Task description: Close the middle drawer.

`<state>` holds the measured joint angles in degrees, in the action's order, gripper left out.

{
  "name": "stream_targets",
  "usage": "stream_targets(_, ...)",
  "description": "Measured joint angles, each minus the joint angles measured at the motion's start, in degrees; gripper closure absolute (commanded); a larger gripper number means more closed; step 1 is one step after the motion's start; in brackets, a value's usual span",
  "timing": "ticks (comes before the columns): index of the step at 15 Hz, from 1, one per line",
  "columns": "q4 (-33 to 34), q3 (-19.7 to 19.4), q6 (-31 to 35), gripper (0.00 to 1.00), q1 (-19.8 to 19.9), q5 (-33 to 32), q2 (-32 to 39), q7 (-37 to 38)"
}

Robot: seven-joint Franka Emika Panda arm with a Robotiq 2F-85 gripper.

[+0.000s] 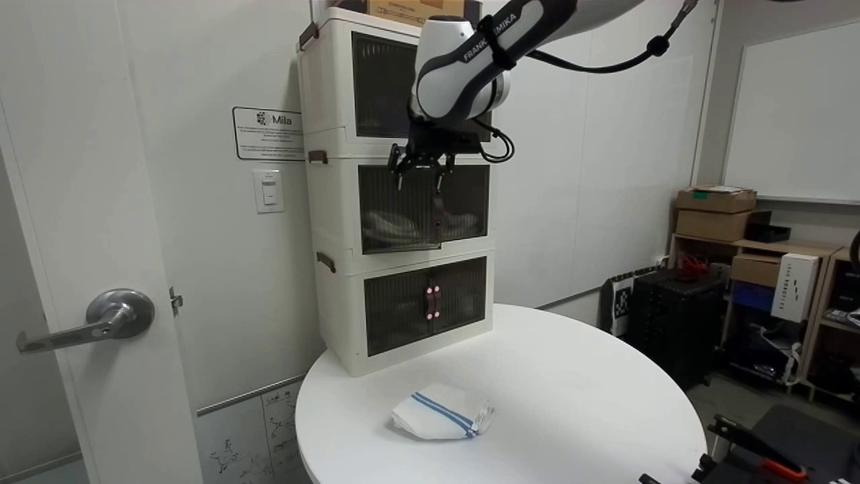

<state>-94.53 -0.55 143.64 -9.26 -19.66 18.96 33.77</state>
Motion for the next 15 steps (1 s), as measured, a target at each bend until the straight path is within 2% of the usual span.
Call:
stream_targets(7, 0.84, -2.51, 5.4, 0.0, -2.75, -6.96, 1.2, -0.29)
stream_targets(15, 0.76, -4.26, 10.81, 0.0, -2.62, -7.23, 3.25, -3.27)
